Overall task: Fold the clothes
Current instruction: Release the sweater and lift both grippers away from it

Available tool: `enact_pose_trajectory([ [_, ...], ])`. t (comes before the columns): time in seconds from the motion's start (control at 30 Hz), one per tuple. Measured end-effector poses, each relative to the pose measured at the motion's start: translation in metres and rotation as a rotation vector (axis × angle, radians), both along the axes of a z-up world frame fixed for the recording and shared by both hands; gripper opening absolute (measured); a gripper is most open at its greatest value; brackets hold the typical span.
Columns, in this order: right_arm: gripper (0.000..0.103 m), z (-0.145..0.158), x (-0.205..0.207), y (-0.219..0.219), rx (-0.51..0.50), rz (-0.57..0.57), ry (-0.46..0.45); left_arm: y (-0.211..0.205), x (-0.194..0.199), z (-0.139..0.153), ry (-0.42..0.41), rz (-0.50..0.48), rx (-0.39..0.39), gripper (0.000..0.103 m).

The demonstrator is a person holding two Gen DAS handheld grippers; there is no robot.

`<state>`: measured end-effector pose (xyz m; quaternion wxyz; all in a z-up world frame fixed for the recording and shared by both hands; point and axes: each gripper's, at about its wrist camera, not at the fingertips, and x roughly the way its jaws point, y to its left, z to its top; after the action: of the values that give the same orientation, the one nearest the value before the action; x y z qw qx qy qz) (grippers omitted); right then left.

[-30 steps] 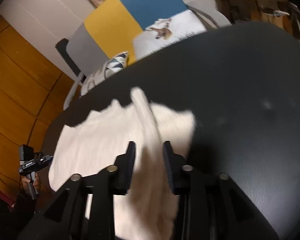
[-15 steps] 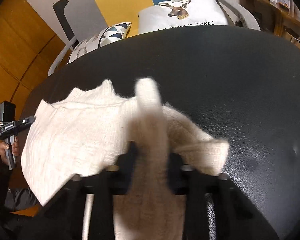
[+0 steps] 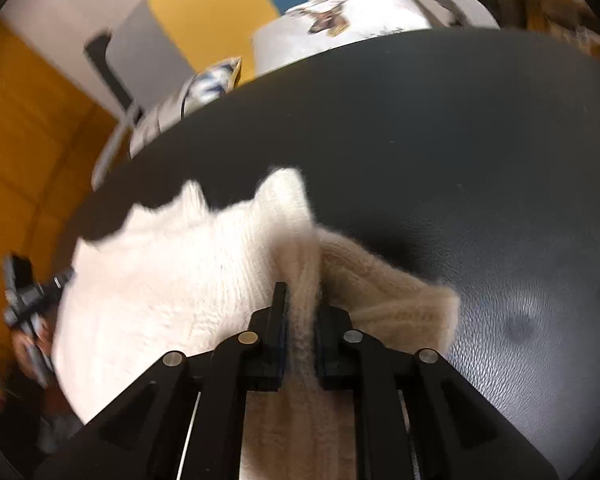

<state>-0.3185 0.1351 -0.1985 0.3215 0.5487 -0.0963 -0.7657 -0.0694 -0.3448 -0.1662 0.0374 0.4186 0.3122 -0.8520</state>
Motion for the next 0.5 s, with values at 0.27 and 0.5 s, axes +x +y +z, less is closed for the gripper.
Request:
enact_pose_trajectory([
  [0.27,0.052,0.058,0.061,0.052,-0.167,-0.019,0.125,0.053,0.076,0.038,0.2,-0.083,0.038,0.029],
  [0.5,0.05,0.0,0.131,0.048,-0.086,0.074,-0.02,0.081,0.11,-0.021,0.036,-0.084,0.042,0.021],
])
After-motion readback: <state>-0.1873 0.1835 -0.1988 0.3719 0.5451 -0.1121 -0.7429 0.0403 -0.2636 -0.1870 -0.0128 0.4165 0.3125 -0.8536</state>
